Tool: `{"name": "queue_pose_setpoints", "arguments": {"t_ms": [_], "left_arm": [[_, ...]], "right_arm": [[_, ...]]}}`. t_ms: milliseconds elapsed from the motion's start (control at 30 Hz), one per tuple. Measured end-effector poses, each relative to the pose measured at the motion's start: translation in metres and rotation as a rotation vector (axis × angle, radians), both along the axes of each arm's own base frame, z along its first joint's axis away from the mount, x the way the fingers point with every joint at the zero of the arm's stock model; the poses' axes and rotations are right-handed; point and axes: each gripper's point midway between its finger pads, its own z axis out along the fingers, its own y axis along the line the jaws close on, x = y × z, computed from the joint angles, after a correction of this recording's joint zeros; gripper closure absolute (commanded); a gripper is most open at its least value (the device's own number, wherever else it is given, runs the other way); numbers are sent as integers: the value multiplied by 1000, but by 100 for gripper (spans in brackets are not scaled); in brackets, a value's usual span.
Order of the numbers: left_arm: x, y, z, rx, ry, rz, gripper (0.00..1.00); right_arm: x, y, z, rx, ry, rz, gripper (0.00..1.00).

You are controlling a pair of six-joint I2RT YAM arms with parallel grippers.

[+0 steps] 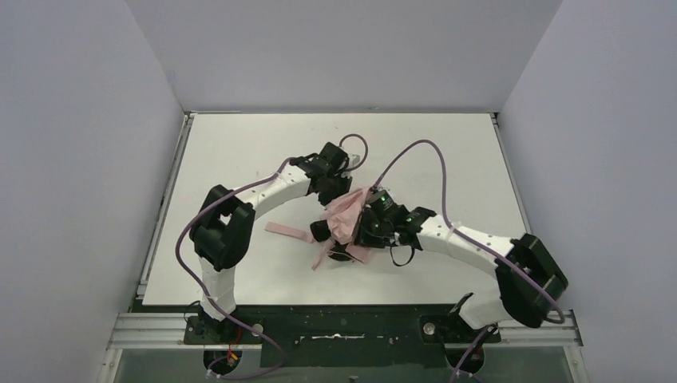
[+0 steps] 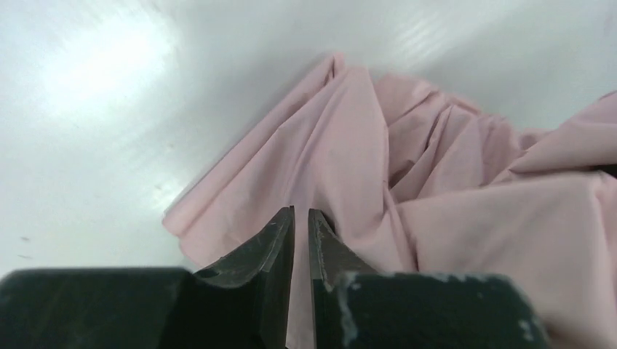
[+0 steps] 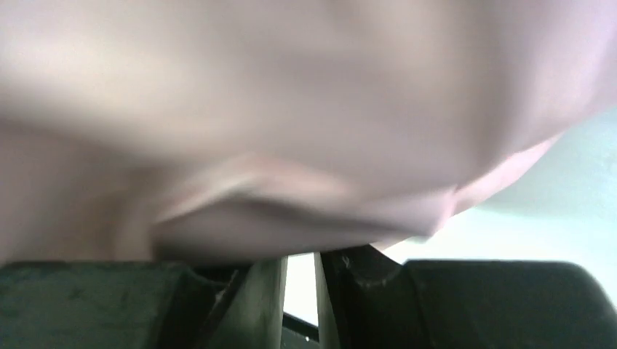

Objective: Put away the umbrella

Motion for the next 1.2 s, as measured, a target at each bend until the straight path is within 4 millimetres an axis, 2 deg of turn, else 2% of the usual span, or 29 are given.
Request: {"name": "queue_pose_setpoints", "arguments": {"t_ms": [67,167,233,333,400,467,600,700,800,900,933,1067,1200], "left_arm": [[18,-3,17,-30,-43,-5,81],[45,6,36,-62,-91,22,79],[61,25,43,-64,-108,60,78],[73,56,56,-48,-123,118,78],[74,72,69,-43,-154,153,78],[62,84,85,-46,-189,169,79],[23,102,112,-75,-249,202,81],[-7,117,114,-90,-263,241,83],[-39,127,99,-87,-244,266,83],[-69,125,76,-71,-204,255,84],[-83,116,69,-72,-186,219,84],[-107,95,48,-85,-145,174,87],[-111,76,33,-92,-128,170,88]], "right_arm": [[-2,-9,16,7,-62,-14,72],[-4,-30,42,-8,-154,-42,64],[-5,-48,62,-27,-225,-64,57],[-9,-77,81,-83,-296,-101,54],[-12,-99,90,-141,-325,-125,54],[-13,-118,100,-196,-350,-150,54],[-4,-148,124,-276,-400,-213,54],[7,-166,140,-317,-430,-263,54],[23,-182,150,-363,-432,-304,53],[45,-190,157,-392,-420,-325,52],[56,-190,157,-394,-411,-326,52],[93,-187,149,-359,-364,-307,52],[134,-171,120,-309,-280,-243,52]]}}
